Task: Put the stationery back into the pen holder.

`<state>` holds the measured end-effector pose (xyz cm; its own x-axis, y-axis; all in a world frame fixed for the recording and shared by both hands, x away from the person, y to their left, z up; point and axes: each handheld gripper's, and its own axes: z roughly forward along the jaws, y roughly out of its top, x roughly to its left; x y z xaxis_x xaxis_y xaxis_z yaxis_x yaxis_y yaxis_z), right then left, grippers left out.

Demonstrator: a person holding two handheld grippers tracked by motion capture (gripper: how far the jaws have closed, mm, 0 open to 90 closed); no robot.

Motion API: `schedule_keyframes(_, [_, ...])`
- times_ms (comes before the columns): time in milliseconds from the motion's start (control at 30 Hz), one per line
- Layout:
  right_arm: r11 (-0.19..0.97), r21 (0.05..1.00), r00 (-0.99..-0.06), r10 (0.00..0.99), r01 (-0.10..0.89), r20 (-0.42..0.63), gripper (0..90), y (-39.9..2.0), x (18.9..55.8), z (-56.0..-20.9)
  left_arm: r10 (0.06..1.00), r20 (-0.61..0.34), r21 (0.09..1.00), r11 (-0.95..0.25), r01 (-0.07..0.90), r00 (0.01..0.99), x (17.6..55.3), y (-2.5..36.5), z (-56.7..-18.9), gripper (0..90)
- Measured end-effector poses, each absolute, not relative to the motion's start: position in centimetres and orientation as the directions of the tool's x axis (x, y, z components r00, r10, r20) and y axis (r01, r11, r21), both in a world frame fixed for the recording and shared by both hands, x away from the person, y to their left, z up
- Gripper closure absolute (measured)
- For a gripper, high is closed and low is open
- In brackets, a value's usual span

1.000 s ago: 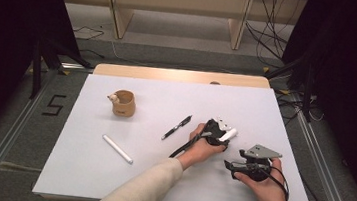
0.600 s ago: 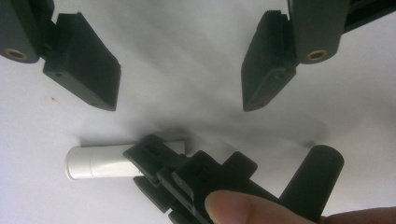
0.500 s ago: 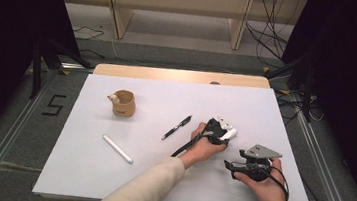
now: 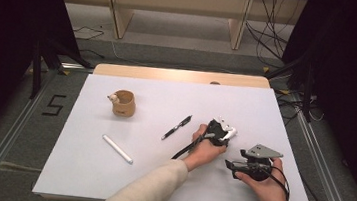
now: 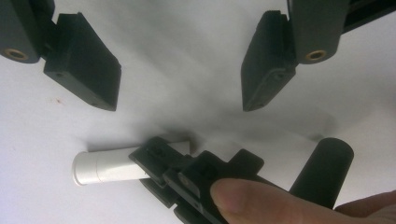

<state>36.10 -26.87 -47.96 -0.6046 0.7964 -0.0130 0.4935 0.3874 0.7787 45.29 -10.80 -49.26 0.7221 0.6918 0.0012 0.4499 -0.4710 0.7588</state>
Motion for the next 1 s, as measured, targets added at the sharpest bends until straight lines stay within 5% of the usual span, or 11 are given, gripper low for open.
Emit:
schedule_keyframes(500, [0.382, 0.776, -0.599, 0.801, 0.502, -0.007, 29.7, -26.8, 36.2, -48.0, 0.690, 0.005, 0.833, -0.404, 0.379, 0.724, 43.7, -7.8, -46.4, 71.0])
schedule_keyframes(1000, [0.379, 0.778, -0.606, 0.795, 0.501, 0.003, 29.7, -26.1, 36.3, -48.0, 0.735, 0.006, 0.883, -0.323, 0.342, 0.678, 40.6, 1.2, -43.9, 71.0])
